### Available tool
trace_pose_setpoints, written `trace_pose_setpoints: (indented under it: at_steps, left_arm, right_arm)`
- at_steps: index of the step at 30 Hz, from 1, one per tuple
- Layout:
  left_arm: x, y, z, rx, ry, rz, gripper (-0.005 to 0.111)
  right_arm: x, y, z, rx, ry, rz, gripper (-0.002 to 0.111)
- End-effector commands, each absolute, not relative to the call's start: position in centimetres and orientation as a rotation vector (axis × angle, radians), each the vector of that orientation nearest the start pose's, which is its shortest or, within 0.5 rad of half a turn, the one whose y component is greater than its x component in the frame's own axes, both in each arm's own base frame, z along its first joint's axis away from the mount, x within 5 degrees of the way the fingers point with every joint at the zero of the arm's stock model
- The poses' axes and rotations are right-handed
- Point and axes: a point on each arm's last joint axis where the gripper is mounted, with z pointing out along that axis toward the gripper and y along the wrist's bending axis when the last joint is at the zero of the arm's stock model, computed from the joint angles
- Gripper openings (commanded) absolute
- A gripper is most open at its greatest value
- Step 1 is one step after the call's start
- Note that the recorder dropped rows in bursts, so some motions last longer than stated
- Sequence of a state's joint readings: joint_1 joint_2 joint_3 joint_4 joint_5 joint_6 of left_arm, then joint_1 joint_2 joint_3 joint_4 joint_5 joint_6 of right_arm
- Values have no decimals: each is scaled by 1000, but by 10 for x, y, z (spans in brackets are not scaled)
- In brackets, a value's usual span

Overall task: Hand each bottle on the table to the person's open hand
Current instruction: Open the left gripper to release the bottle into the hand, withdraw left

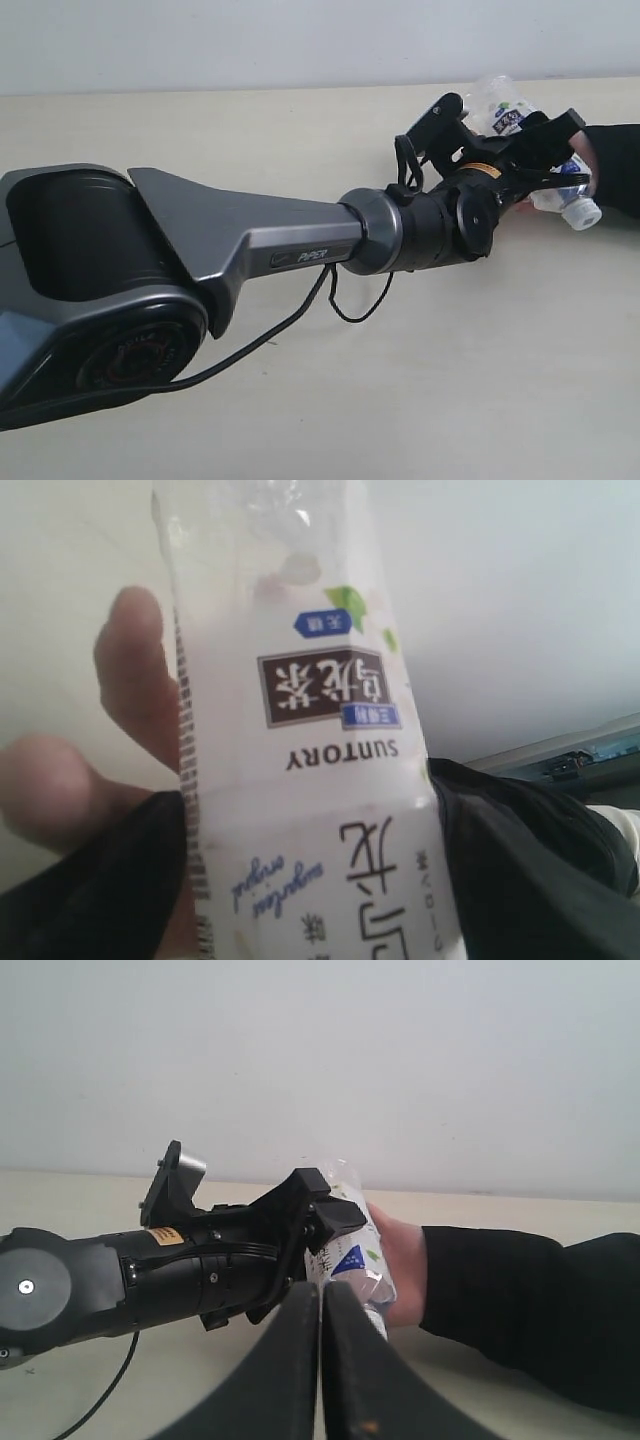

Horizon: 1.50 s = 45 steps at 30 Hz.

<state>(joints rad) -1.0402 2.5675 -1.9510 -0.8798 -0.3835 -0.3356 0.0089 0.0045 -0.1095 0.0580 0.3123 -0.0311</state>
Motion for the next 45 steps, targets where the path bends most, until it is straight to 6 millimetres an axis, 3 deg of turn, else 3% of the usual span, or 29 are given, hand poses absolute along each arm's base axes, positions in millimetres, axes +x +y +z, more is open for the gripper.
trace_pose_setpoints:
  at_steps: [1, 16, 26, 35, 45]
  left_arm:
    - [313, -478, 116, -377, 2000, -1249, 71]
    - [308, -480, 132, -401, 2079, -1303, 71]
    - [318, -471, 136, -392, 2180, -1311, 71]
    - [331, -455, 171, -277, 2245, -1329, 71]
    - [329, -445, 231, -112, 2154, -1347, 71]
  right_arm:
    - [50, 2, 221, 3, 1684, 37, 2]
    - [50, 2, 221, 3, 1684, 37, 2]
    - [50, 2, 221, 3, 1684, 37, 2]
    - [50, 2, 221, 3, 1684, 37, 2]
    - [50, 2, 221, 3, 1684, 37, 2]
